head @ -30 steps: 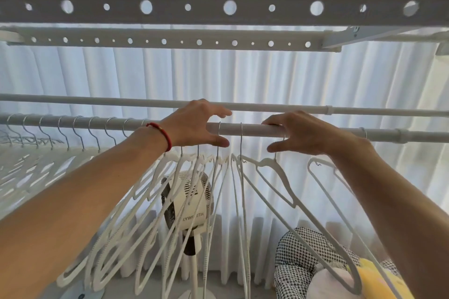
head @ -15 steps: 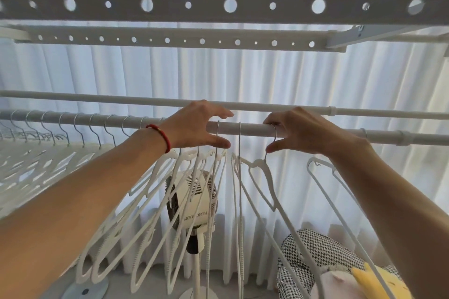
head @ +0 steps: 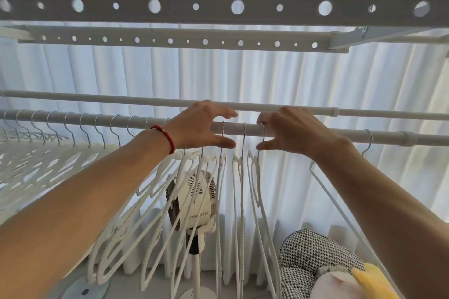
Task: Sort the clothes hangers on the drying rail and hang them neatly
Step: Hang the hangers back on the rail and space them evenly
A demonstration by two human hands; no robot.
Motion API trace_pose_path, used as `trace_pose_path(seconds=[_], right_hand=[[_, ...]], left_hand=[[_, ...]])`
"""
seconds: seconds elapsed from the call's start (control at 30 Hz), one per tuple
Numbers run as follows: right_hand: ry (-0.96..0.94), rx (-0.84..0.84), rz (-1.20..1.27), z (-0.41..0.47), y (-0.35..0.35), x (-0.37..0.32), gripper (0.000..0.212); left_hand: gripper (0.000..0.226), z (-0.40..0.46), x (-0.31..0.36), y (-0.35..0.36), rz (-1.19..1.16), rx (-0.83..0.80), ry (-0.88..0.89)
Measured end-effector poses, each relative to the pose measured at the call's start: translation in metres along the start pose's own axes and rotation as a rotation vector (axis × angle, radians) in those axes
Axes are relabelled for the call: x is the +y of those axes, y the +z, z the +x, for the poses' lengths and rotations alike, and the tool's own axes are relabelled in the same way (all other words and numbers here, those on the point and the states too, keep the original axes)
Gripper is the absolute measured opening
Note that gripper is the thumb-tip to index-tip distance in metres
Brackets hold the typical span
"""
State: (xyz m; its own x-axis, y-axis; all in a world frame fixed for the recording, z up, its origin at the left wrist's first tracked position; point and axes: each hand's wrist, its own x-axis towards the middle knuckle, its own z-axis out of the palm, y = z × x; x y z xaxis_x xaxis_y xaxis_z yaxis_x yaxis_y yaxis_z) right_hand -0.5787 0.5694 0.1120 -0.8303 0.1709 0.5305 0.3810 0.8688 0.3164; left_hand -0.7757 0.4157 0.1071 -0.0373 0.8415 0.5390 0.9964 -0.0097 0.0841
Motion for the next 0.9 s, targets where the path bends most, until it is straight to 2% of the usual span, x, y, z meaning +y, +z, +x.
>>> trace_pose_path(seconds=[0.3, 0.43, 0.6, 0.73, 0.9], right_hand=[[0.018, 0.021, -0.046, -0.007, 0.001, 0.0, 0.05], [0.055, 0.014, -0.038, -0.017, -0.002, 0.002, 0.067], [0.216, 0.014, 0.127, -0.052, -0.02, 0.047, 0.056], [0.245, -0.059, 0.158, -0.083, -0.031, 0.074, 0.061], [0.307, -0.096, 0.101, -0.108, -0.029, 0.093, 0.063]], left_hand=[[0.076, 0.003, 0.007, 0.002, -0.016, 0.007, 0.027], [0.075, 0.005, 0.008, 0.001, -0.018, 0.016, 0.044], [0.077, 0.01, 0.011, 0.005, -0.003, 0.016, 0.047], [0.077, 0.02, 0.026, 0.015, 0.038, 0.019, 0.047], [0.06, 0.031, 0.036, 0.023, 0.066, 0.005, 0.029]])
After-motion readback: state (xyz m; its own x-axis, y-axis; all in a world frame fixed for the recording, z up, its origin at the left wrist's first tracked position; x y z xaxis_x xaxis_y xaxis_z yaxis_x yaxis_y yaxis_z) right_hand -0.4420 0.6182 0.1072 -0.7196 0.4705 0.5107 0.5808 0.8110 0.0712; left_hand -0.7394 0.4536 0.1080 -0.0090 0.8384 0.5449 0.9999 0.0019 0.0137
